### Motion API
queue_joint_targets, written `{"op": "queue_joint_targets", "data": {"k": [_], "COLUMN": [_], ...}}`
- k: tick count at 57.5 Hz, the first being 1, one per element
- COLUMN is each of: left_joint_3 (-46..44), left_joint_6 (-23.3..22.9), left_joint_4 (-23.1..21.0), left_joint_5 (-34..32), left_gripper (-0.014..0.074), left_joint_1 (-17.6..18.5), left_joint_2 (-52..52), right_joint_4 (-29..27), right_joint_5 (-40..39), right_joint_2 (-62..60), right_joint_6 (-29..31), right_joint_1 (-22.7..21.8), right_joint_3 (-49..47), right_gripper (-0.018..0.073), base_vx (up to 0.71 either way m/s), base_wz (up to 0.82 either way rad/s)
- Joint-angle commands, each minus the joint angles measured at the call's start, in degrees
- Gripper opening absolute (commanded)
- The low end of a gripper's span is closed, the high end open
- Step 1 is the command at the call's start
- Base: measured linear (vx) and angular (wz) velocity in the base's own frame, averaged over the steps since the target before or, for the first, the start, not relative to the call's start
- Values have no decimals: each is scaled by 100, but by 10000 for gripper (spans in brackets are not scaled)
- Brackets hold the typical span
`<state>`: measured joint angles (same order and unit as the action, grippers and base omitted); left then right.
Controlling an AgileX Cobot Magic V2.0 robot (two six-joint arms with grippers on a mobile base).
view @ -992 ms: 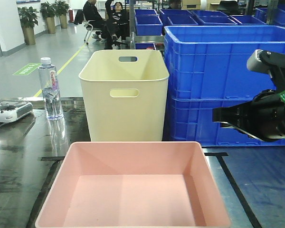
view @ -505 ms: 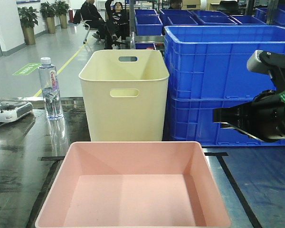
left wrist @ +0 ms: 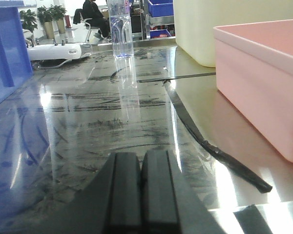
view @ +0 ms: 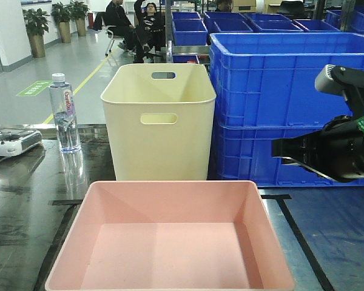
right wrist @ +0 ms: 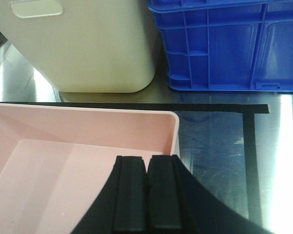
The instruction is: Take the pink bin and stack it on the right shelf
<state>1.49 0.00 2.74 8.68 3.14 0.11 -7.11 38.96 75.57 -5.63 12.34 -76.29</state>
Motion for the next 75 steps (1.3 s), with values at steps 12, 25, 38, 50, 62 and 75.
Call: {"op": "queue_joint_targets", "data": {"k": [12,25,38,50,62,75], "left_joint_3": [51,51,51,51,51,51], "left_joint_6": [-47,-47,-47,-47,-47,-47], "left_joint_4": [-3,-3,-3,-3,-3,-3], "left_joint_5": [-440,-440,-440,-437,-437,-437], "left_gripper": [-1,-1,-1,-1,-1,-1], "left_joint_1": [1,1,1,1,1,1], "left_joint_2": [122,122,122,109,114,114], "right_joint_4": [1159,1399,1576,1255,1262,1262], "right_joint_5": [-2123,-3219,-3279,-2989,-2871,-2868], "right_joint_2": [-1725,-4415,-7022,-7524,-7454,-7454], "right_joint_6": [156,151,151,45,45,45], "right_joint_1": [-308,-1264,-1476,-1456,-1456,-1456], "right_joint_3": [1999,5222,7353,7811,7811,7811], "right_gripper": [-12,-12,-12,-12,-12,-12], "base_vx": [0,0,0,0,0,0], "base_wz": [0,0,0,0,0,0]}}
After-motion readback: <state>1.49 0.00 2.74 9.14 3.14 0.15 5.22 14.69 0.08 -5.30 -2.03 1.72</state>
